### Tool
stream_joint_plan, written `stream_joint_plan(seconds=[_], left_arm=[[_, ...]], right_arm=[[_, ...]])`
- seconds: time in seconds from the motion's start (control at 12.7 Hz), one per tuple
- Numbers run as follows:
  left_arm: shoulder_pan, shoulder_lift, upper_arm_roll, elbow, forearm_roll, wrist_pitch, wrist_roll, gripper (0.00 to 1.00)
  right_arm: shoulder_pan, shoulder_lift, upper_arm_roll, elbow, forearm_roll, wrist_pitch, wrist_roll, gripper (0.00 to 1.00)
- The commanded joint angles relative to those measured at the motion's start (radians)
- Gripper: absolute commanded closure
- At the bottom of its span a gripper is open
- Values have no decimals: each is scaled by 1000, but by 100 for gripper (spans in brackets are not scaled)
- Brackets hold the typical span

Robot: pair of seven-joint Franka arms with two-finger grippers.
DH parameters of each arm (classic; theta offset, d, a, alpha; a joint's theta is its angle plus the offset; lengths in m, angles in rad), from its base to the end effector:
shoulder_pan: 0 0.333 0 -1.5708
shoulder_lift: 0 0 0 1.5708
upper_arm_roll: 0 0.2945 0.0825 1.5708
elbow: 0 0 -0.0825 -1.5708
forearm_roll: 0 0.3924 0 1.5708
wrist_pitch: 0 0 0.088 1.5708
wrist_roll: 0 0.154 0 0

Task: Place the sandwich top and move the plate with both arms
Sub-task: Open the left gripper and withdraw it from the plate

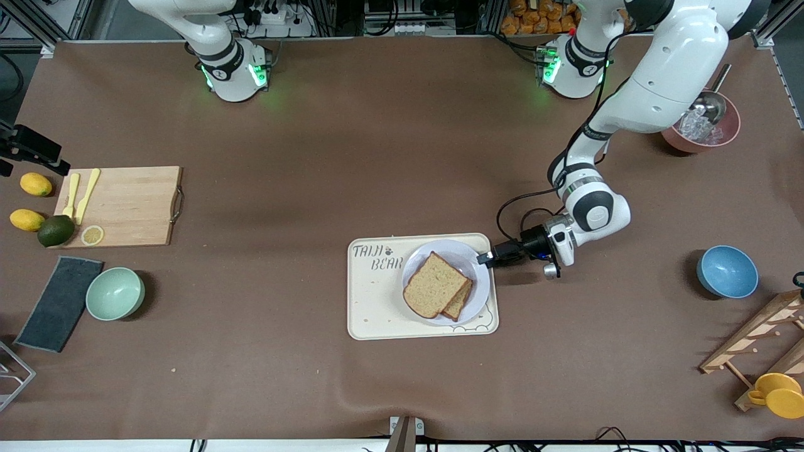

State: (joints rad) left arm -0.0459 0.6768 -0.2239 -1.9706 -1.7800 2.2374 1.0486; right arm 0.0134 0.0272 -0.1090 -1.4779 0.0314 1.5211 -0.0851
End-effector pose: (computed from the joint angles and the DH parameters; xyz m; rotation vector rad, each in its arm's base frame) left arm 0.5641 -0.2302 0.0854 1.9097 0.2911 0.1596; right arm 0.5650 -0.0484 0.5808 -3.1146 0.0134 -0.0291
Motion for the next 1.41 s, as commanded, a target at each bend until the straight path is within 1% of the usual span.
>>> stream_joint_plan(seconds=[0.0,0.24,0.39,0.47,0.55,0.79,0.94,1.02,1.18,1.26,1.33], left_arm=[[37,-80,-2,-42,124,8,-108,0],[49,-123,0,-45,217,8,-215,0],[52,-140,0,-30,315,7,-306,0],[55,-164,1,-25,362,8,-350,0],[57,-189,1,-17,423,8,-413,0],[63,-267,-2,12,692,4,-663,0],[63,-339,0,13,825,-16,-778,0],[66,-373,0,25,914,-56,-838,0],[106,-422,0,96,1098,-183,-933,0],[107,-451,1,149,1202,-282,-994,0],[106,-462,0,233,1323,-373,-1056,0]], right_arm=[[-1,-9,5,-5,2,-4,11,0],[0,-9,5,-5,2,-2,11,0],[0,-9,5,-5,2,-4,11,0],[0,-9,5,-5,2,-4,11,0],[0,-9,5,-5,2,-4,11,0],[0,-9,5,-5,2,-9,11,0],[0,-9,5,-5,2,-10,11,0],[0,-9,5,-5,2,-10,11,0],[0,-9,5,-4,2,-10,11,0],[0,-9,5,-4,2,-10,11,0],[0,-9,5,-4,2,-10,11,0]])
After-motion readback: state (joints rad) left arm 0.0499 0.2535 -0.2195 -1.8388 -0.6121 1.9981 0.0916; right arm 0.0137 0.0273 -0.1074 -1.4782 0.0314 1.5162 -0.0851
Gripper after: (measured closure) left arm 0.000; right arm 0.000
